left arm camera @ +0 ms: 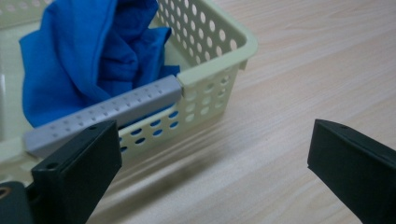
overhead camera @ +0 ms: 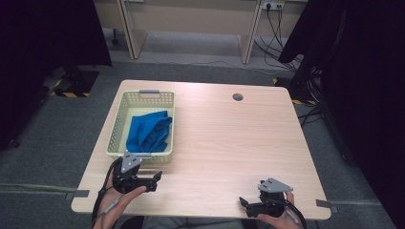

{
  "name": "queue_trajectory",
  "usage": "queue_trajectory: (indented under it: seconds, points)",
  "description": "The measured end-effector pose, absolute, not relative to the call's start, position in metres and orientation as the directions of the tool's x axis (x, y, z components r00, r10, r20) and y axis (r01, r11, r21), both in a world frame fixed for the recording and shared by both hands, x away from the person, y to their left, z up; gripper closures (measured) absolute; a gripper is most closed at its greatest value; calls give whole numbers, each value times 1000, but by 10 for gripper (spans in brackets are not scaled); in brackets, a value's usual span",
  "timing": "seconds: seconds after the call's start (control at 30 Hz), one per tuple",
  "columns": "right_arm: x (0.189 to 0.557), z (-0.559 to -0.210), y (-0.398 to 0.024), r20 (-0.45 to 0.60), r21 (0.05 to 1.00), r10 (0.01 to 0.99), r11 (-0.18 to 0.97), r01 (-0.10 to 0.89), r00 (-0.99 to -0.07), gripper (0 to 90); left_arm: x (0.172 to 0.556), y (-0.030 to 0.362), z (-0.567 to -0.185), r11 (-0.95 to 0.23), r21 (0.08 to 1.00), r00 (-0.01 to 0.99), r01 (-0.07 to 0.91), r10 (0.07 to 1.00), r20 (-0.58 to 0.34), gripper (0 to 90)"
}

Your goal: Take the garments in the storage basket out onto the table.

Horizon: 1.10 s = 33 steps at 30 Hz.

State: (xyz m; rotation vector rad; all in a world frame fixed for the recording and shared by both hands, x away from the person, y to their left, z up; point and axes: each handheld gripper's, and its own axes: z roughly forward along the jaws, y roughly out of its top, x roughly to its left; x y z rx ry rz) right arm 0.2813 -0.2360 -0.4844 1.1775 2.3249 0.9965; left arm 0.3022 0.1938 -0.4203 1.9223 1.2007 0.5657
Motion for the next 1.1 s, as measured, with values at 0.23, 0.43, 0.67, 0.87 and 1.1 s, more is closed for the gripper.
queue_trajectory:
  seconds: [0.23, 0.43, 0.67, 0.87, 1.1]
  points:
    - [281, -485, -236, 5, 723, 804, 408, 557, -595, 12, 311, 195, -406, -222, 822, 431, 524, 902, -32, 20]
    - [281, -485, -236, 5, 723, 803, 408, 557, -596, 12, 327, 195, -393, -219, 821, 424, 527, 905, -31, 21]
    - [281, -485, -236, 6, 723, 803, 408, 558, -595, 12, 356, 198, -383, -212, 815, 392, 540, 920, -21, 27]
    - [282, -485, -236, 6, 723, 803, 408, 558, -596, 12, 378, 199, -376, -221, 807, 366, 548, 931, 6, 33]
    - [282, -485, -236, 6, 724, 803, 408, 557, -597, 12, 395, 197, -373, -228, 794, 360, 563, 933, 13, 36]
